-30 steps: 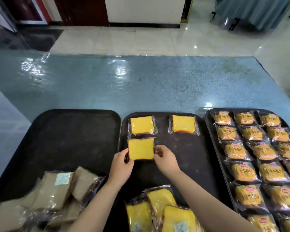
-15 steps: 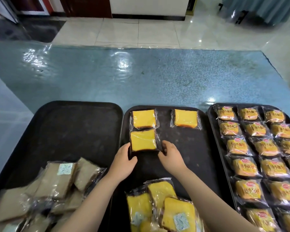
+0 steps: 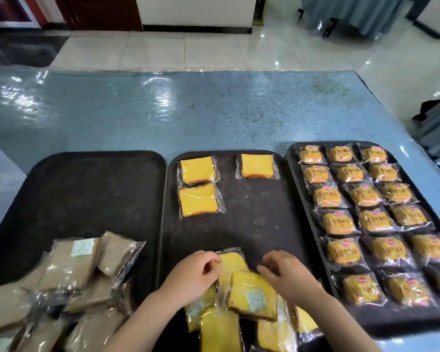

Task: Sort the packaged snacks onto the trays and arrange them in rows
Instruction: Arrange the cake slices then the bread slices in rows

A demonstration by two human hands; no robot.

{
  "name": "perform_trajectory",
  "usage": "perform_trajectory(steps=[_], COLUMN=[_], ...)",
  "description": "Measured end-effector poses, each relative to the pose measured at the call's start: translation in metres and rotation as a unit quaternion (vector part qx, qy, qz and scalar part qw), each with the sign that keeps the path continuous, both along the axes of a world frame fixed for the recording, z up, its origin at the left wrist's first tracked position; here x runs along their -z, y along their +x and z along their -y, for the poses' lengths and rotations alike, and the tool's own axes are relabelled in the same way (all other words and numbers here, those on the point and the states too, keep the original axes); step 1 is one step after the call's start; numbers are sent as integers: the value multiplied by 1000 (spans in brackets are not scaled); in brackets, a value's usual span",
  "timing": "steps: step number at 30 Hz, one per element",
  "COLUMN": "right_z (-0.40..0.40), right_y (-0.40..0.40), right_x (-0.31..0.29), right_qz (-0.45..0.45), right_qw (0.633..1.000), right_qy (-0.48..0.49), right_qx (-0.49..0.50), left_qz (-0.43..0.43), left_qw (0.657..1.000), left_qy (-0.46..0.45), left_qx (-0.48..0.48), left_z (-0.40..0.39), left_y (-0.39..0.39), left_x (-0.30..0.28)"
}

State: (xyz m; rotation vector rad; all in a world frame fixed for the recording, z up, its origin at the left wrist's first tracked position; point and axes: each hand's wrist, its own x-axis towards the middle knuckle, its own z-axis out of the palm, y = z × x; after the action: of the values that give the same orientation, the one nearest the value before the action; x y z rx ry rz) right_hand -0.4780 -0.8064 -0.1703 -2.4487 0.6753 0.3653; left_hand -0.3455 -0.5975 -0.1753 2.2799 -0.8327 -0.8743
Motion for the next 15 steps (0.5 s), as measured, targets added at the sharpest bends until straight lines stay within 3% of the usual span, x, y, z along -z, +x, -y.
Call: perform_trajectory(steps=[8,12,15], right_z=[-11,-12,-16], right_y=[-24,-29,-28], right_x=[-10,-11,-9], right_qz=[-42,-102,-96], right_qw=[993,988,989], right_qy=[-95,-92,-72], right_qx=[50,67,83], left_qz=[80,79,86], left_qw=[995,994,993], left_qy=[21,35,48], left_qx=[51,60,60], left_z=[4,6,10], left_y=[-21,-28,-33], left_x=[-13,-17,-17])
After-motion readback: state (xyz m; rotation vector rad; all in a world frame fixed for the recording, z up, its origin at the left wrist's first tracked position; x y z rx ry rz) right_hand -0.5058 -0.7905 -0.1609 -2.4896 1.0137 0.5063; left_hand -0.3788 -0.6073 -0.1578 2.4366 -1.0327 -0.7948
